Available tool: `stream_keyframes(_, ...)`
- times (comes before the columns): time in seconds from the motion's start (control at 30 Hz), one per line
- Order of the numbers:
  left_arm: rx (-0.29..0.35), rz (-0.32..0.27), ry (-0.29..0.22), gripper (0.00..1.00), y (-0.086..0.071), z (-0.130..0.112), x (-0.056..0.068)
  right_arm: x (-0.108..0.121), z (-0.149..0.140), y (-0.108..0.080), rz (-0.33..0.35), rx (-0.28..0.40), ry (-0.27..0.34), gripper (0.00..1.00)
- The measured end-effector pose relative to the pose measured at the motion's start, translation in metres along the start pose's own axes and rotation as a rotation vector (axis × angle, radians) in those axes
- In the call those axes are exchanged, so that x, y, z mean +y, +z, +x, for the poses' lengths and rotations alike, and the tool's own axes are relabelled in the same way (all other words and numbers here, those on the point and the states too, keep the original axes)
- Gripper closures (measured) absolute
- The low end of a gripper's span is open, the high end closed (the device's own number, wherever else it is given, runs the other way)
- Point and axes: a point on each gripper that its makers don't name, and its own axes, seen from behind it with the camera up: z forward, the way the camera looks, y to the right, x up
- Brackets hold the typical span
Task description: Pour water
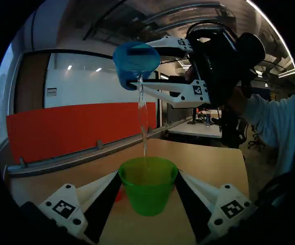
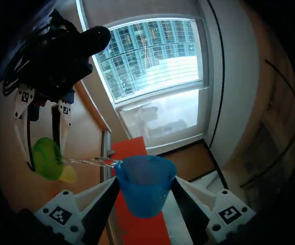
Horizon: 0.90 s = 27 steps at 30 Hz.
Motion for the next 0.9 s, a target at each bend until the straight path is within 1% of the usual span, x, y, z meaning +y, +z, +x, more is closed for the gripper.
stream_keyframes(0.2, -0.001, 0.002, 0.0, 0.12, 0.0004, 0.0002, -0.0014, 0.0025, 0.0012, 0.0003, -0.004, 0.0, -0.03, 0.12)
stream_keyframes(0.9, 0.002, -0.001, 0.0, 0.12, 0.0015, 0.0019, 0.0009, 0.0095, 0.0045, 0.0016, -0.018, -0.004, -0.133, 0.12)
